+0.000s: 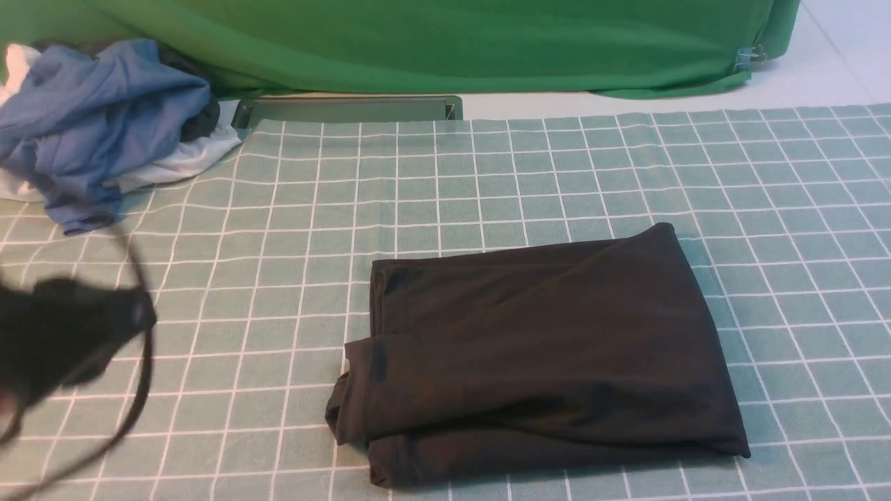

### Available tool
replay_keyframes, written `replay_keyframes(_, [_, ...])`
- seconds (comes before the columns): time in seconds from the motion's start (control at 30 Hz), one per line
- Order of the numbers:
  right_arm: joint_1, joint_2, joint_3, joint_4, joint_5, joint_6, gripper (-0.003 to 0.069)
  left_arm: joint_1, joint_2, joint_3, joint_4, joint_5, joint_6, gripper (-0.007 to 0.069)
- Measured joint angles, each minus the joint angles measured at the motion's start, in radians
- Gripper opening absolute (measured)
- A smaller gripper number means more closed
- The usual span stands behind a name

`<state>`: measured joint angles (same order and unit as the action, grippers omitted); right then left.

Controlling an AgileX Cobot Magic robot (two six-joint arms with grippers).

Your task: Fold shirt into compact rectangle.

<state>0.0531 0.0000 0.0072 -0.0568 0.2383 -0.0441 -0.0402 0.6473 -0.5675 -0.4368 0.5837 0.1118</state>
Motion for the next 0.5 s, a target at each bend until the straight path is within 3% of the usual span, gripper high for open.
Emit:
replay_keyframes(0.1, [0.000, 0.000, 0.000, 0.000, 0.000, 0.000, 0.0202, 0.000, -0.231, 0.119, -0.047, -0.105, 0.003, 0.0016])
replay_keyframes(0.23, [0.000, 0.000, 0.000, 0.000, 0.000, 0.000, 0.0213, 0.000, -0.435, 0.161, -0.065, -0.127, 0.003, 0.0016])
replay_keyframes(0.5, [0.000, 0.000, 0.000, 0.000, 0.000, 0.000, 0.0235, 0.000, -0.602, 0.165, -0.070, -0.123, 0.003, 0.0016])
